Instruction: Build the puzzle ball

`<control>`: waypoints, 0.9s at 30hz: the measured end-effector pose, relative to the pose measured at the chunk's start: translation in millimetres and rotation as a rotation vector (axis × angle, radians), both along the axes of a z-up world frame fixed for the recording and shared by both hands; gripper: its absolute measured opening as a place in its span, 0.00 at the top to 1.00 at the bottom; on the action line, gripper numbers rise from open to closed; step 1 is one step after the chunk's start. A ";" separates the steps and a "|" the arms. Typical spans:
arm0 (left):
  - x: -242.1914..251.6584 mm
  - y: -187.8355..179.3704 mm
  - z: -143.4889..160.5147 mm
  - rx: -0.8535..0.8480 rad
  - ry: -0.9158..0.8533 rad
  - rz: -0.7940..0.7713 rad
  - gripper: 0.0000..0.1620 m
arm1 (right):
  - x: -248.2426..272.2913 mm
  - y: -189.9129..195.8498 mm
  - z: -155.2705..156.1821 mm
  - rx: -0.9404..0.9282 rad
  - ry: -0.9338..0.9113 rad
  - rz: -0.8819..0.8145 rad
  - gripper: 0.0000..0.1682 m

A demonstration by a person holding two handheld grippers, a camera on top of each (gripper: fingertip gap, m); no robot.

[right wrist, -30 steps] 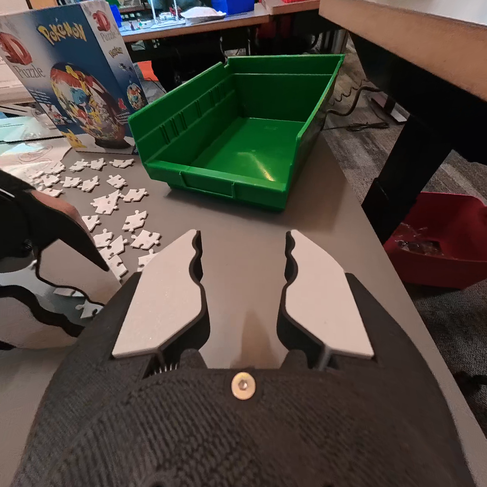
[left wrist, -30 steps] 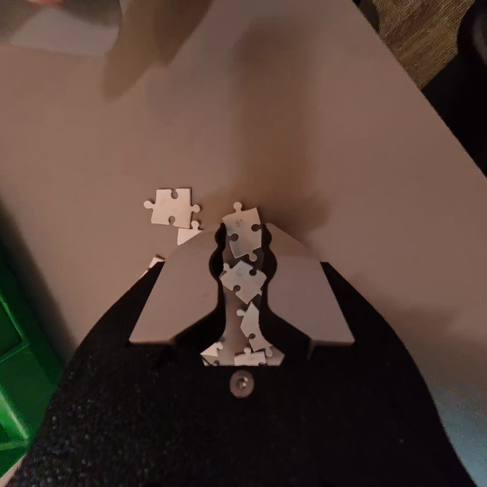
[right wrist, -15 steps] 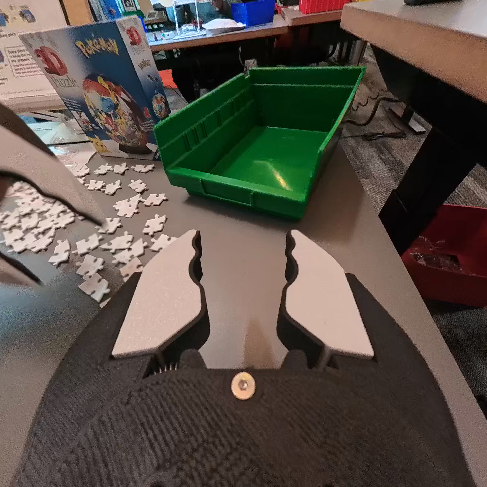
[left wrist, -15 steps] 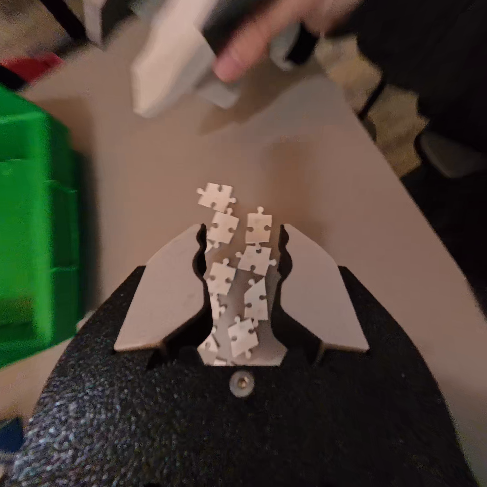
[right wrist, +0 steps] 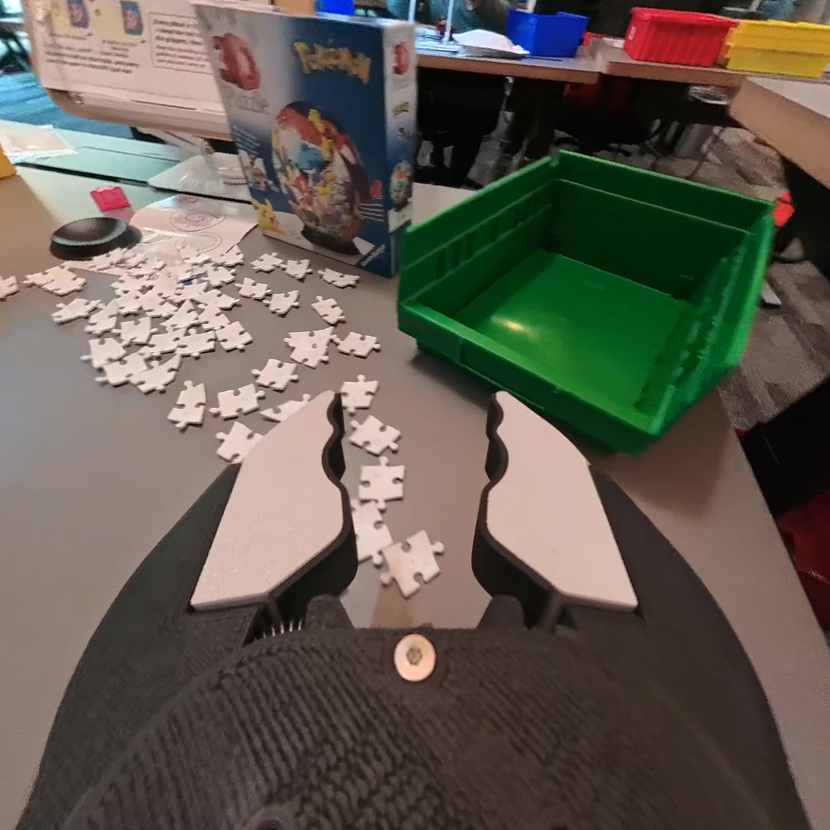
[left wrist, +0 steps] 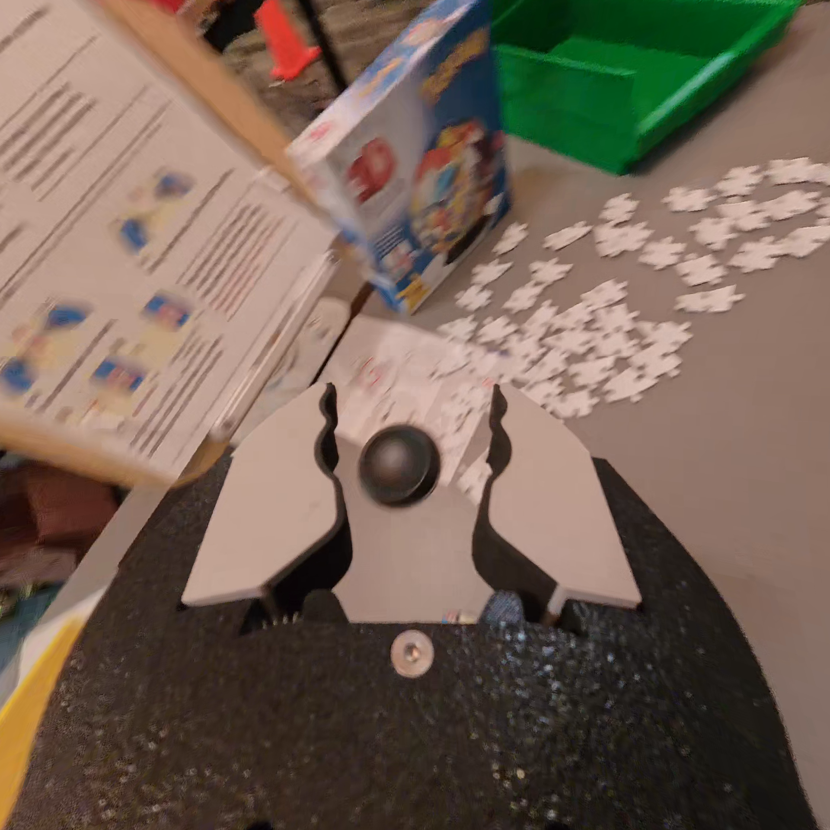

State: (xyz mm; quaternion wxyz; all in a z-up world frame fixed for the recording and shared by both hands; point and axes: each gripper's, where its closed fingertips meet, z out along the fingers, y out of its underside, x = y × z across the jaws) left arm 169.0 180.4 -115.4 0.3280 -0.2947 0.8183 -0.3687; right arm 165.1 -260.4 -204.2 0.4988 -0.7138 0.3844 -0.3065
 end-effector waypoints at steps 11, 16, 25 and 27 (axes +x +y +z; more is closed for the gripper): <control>-59.1 285.1 -24.1 -0.030 0.243 0.715 0.64 | -32.5 194.2 -5.5 0.029 -0.033 0.418 0.63; -59.2 344.7 -67.6 -0.073 0.494 0.803 0.64 | -73.0 283.2 -24.1 0.070 0.009 0.678 0.65; -4.6 358.8 -163.8 0.188 0.676 0.537 0.70 | -89.0 313.0 -42.0 0.011 0.037 0.755 0.63; 5.7 365.4 -171.9 0.230 0.679 0.492 0.70 | -88.8 311.6 -41.0 0.017 0.034 0.749 0.63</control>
